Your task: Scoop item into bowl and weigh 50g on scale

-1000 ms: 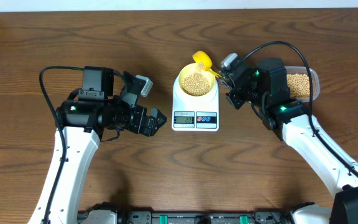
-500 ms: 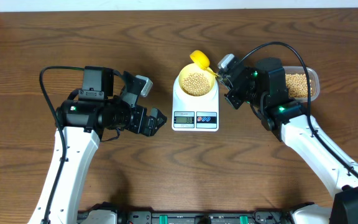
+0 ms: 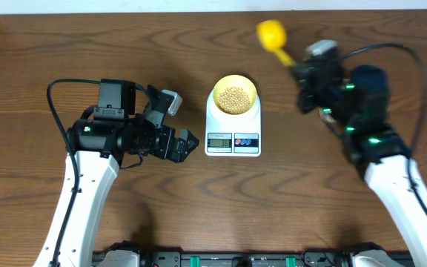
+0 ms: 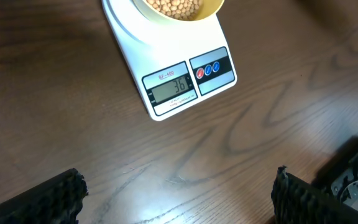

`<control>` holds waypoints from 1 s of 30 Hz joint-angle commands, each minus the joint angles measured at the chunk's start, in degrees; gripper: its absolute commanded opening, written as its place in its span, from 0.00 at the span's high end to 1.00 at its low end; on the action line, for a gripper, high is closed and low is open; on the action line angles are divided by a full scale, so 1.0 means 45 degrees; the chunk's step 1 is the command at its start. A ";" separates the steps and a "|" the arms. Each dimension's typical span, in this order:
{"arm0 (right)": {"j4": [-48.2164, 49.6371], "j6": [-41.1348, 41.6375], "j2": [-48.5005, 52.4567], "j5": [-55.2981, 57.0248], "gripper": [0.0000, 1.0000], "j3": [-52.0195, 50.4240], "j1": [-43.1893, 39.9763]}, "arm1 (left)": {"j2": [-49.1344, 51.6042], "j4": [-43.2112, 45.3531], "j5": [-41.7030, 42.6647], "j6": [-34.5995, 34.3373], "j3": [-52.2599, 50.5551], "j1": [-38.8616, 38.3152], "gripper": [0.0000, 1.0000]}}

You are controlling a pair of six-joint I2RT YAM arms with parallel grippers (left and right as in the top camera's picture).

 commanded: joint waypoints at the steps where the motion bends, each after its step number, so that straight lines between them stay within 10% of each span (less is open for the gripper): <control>1: -0.1020 0.2249 -0.0525 0.0466 0.99 0.0170 -0.1880 | 0.0053 -0.0039 -0.0112 0.0073 -0.0073 0.0063 0.02; 14: -0.6985 0.0860 -0.0894 0.2433 0.99 0.0170 -0.4124 | 0.0053 -0.0039 -0.0112 0.0073 -0.0073 0.0063 0.02; 30: -0.6921 0.0860 0.0903 0.3832 0.99 0.0165 -0.4129 | 0.0053 -0.0039 -0.0112 0.0073 -0.0073 0.0063 0.02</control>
